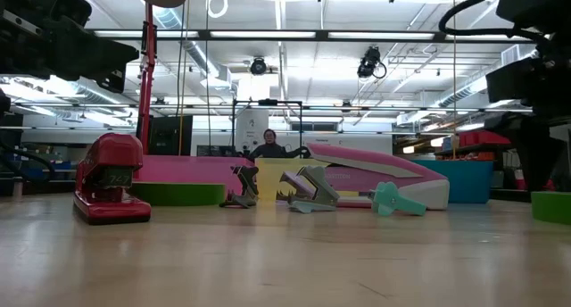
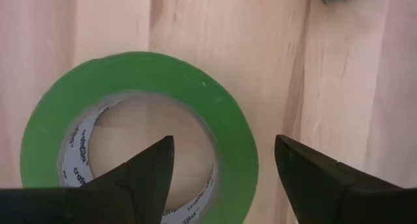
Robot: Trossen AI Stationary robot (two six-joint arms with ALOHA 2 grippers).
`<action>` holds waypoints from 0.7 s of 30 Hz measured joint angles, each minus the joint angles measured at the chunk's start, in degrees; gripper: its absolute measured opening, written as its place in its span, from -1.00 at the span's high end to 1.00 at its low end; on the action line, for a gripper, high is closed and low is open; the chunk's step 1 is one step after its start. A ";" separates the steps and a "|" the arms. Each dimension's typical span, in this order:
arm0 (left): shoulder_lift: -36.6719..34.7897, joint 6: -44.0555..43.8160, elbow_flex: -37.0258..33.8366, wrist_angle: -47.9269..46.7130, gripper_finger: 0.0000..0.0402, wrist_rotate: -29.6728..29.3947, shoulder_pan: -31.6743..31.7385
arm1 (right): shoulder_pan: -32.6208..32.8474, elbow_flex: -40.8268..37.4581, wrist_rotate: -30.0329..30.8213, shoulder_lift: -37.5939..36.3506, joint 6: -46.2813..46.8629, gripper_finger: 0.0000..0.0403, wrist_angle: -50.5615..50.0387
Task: Pick and place Stapler, Stapler remover, tape
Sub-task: Put the right green tape into the blue bin
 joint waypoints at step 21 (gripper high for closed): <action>-0.02 0.00 0.02 0.00 0.90 0.00 0.02 | 0.00 -0.38 -3.49 0.00 12.00 -0.12 -3.60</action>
